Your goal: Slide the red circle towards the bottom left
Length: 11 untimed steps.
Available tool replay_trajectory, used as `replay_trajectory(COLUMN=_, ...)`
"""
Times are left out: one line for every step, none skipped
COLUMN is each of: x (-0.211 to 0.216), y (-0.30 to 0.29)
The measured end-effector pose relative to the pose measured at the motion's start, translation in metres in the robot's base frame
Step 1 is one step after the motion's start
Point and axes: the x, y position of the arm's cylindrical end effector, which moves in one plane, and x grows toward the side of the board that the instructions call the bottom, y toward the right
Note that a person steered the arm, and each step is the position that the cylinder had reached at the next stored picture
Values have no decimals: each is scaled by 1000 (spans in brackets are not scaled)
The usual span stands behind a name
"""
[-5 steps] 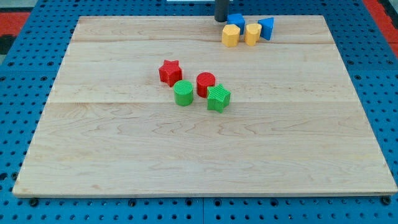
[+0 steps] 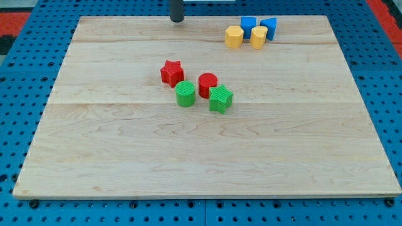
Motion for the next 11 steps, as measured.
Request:
replay_trajectory(x=0, y=1)
replay_trajectory(x=13, y=16)
replay_trajectory(x=55, y=53)
replay_trajectory(x=98, y=68)
replay_trajectory(x=157, y=72)
replay_trajectory(x=219, y=76)
replay_trajectory(x=275, y=68)
replay_trajectory(x=323, y=53)
replay_trajectory(x=268, y=9)
replay_trajectory(x=270, y=34)
replay_trajectory(x=268, y=-22)
